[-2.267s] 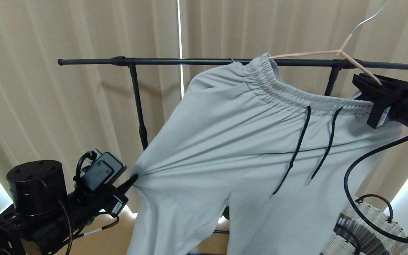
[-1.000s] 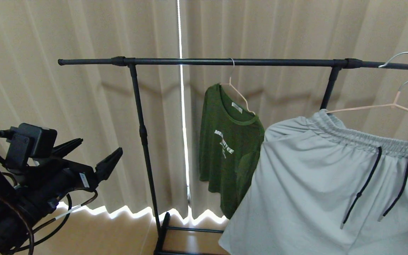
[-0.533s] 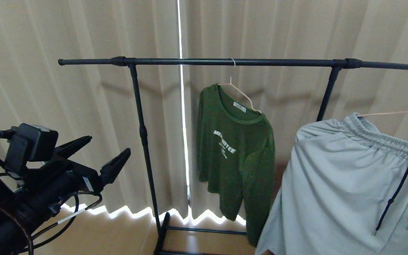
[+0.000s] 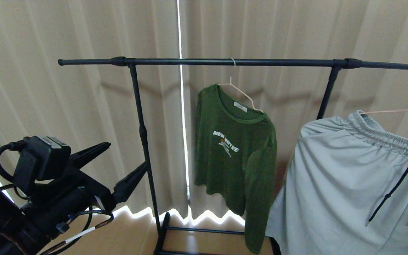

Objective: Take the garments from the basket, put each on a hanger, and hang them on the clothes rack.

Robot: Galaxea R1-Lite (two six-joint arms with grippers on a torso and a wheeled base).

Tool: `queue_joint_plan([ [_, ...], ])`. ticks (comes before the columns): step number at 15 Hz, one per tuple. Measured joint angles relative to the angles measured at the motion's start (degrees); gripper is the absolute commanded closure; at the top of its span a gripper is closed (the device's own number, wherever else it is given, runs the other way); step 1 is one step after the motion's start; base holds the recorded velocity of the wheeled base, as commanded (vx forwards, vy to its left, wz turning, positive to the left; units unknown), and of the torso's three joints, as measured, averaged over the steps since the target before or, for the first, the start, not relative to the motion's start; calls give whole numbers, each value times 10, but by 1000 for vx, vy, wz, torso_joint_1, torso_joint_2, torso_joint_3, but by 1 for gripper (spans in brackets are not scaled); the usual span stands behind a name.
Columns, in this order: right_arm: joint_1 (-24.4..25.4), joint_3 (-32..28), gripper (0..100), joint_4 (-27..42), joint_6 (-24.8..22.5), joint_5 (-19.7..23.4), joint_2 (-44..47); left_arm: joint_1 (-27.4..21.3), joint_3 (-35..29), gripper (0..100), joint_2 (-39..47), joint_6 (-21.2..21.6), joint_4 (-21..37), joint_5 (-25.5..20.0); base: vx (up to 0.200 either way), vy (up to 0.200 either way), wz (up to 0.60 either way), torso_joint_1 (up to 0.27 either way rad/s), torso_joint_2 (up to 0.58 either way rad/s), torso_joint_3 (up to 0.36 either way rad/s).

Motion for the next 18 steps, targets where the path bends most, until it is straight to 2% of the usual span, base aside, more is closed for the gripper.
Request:
queue_joint_plan([
  [1,0,-1,100,3,0,0,0,-2,2,0,0,-2,-1,-1,0,0,0,0,0,0],
  [4,0,-9,100,24,0,-5,1,-5,3,0,-2,-3,-1,-1,200,0,0,-4,-2,5],
  [13,5,-23,100,29,0,-17,7,-5,10,0,-13,0,-1,-1,200,0,0,6,4,1],
  [14,9,-27,100,30,0,-18,9,-5,12,0,-14,1,-2,-1,0,0,0,0,0,0],
  [16,27,-36,100,29,0,-39,15,-5,17,0,-16,2,-3,-1,0,0,0,0,0,0],
  [18,73,-54,100,30,0,-81,31,-3,19,0,-28,2,-1,-1,0,0,0,0,0,0],
])
